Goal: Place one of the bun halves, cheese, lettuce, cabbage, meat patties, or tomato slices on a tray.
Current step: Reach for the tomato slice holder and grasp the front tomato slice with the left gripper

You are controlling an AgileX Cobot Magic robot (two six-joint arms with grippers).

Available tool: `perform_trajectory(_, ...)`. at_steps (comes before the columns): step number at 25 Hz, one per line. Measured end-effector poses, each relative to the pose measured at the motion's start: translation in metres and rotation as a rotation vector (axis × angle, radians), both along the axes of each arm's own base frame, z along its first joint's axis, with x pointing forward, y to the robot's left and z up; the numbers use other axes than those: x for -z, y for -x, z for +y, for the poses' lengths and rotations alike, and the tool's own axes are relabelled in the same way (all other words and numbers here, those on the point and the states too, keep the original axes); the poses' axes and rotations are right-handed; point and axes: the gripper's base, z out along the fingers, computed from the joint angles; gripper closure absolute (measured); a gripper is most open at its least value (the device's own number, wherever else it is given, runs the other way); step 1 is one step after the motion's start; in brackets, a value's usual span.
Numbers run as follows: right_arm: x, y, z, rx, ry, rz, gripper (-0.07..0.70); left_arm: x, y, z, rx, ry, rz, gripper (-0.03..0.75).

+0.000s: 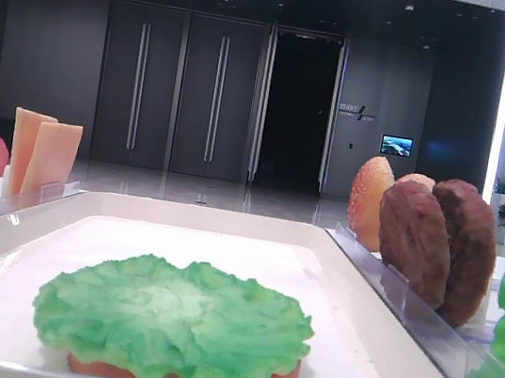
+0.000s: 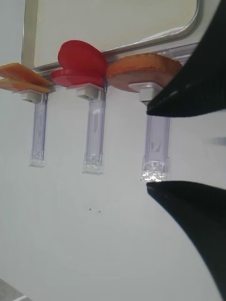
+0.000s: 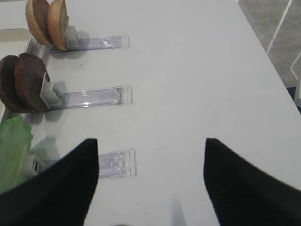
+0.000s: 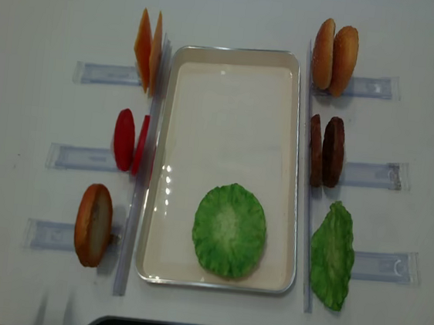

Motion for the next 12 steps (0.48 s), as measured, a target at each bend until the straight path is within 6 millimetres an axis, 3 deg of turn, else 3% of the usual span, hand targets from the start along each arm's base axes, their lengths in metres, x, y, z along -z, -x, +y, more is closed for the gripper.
perform_trajectory(12, 0.0000, 0.0000, 0.0000, 0.000, 0.000, 0.000, 0.150, 0.0000, 0.0000, 0.0000, 0.000, 0.000, 0.000, 0.370)
